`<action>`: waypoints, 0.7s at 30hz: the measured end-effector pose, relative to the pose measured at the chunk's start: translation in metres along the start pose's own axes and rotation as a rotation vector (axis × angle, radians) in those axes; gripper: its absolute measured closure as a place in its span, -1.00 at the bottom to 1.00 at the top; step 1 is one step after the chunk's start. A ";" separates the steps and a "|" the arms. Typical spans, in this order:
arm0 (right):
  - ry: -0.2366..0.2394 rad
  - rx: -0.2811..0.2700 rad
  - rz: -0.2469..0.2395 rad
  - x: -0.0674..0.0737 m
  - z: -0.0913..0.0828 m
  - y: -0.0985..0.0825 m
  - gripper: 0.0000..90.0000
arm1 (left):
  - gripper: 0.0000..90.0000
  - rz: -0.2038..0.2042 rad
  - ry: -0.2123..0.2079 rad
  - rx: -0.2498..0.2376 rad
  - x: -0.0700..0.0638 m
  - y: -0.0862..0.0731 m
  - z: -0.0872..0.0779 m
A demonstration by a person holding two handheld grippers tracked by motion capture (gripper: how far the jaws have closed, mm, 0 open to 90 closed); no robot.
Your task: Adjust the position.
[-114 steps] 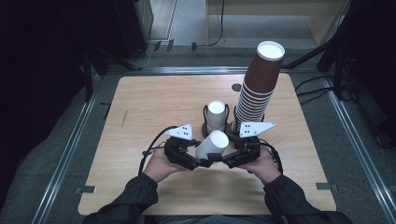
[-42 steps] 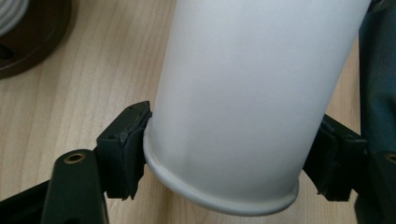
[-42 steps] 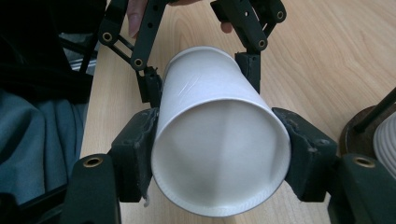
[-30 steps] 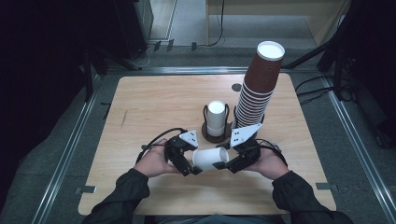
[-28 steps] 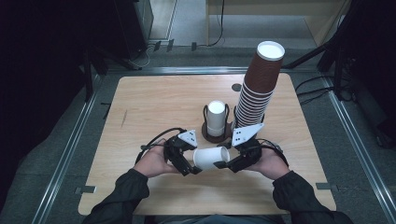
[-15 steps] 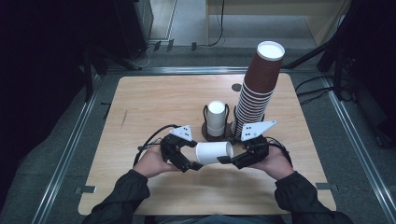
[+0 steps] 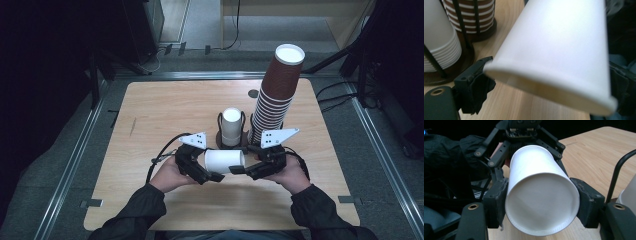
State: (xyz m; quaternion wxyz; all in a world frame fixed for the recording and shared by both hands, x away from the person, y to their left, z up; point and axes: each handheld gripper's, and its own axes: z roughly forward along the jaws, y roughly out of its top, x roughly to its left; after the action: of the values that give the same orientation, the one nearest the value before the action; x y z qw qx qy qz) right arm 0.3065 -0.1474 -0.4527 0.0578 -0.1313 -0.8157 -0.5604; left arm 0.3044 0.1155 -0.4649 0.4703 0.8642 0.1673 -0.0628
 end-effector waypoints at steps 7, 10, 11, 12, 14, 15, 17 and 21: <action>0.028 -0.008 0.013 -0.001 0.003 0.000 -0.22 | -0.49 0.024 -0.015 0.010 0.001 -0.002 -0.005; 0.029 0.016 -0.002 0.001 0.005 -0.001 -0.22 | -0.45 0.036 -0.011 0.043 0.000 -0.002 -0.004; 0.027 0.018 -0.003 0.001 0.005 -0.001 -0.22 | -0.44 0.040 -0.010 0.047 0.000 -0.002 -0.004; 0.025 0.022 -0.002 0.002 0.005 -0.001 -0.22 | -0.44 0.042 -0.010 0.046 0.000 -0.002 -0.005; 0.030 0.021 0.010 0.001 0.005 -0.001 -0.22 | -0.41 0.039 -0.011 0.047 0.000 -0.001 -0.006; 0.034 0.024 0.020 0.001 0.005 -0.001 -0.26 | -0.41 0.040 -0.008 0.047 0.000 -0.001 -0.008; 0.024 0.039 0.026 0.000 0.005 0.000 -0.38 | -0.39 0.026 -0.006 0.047 0.002 -0.001 -0.011; -0.015 0.068 -0.003 0.003 0.003 0.001 -0.50 | -0.39 0.023 0.004 0.066 0.004 -0.001 -0.017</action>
State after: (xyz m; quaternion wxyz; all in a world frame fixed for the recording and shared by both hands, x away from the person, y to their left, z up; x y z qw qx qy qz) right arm 0.3041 -0.1441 -0.4516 0.0554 -0.1324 -0.8347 -0.5316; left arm 0.3070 0.1305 -0.4574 0.4419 0.8813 0.1562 -0.0610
